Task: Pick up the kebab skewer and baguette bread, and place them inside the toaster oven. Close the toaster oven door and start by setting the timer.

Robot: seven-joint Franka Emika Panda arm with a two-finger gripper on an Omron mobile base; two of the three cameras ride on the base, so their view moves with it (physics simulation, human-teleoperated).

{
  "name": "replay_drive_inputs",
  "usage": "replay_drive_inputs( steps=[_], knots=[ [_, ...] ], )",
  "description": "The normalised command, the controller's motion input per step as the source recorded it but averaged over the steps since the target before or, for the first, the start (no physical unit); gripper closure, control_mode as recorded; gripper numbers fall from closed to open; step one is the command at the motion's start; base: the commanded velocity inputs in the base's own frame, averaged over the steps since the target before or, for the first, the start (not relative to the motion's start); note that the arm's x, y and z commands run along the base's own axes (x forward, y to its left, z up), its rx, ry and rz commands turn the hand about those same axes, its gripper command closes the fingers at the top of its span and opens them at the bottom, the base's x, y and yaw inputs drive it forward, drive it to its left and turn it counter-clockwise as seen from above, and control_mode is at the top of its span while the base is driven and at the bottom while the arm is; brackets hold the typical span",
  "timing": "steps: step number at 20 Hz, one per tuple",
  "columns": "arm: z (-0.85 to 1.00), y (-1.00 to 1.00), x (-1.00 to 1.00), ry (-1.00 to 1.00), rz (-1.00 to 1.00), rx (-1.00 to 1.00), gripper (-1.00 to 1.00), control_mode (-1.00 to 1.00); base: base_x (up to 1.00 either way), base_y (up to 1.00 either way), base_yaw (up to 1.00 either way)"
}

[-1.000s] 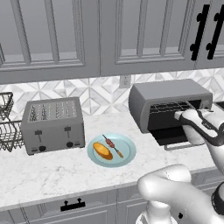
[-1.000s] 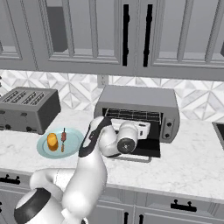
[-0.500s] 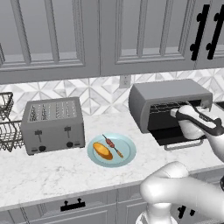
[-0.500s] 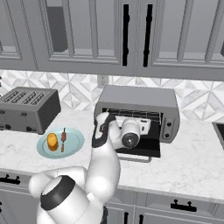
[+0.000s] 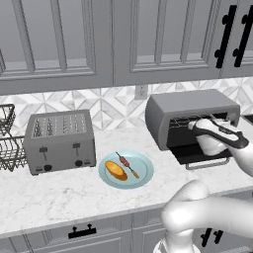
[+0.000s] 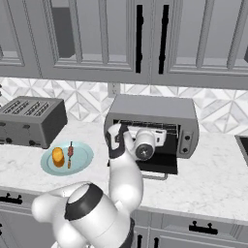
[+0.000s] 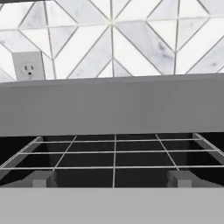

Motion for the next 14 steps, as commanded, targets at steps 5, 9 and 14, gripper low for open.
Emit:
replay_drive_inputs(
  steps=[5,9,14],
  knots=[
    [-0.34,0.00,0.05,0.00,0.00,0.00,-1.00,-1.00,0.00,0.00,0.00],
    [0.00,0.00,0.15,0.00,0.00,0.00,-1.00,-1.00,0.00,0.00,0.00],
    [0.00,0.00,0.27,0.00,0.00,0.00,-1.00,-1.00,0.00,0.00,0.00]
  ],
)
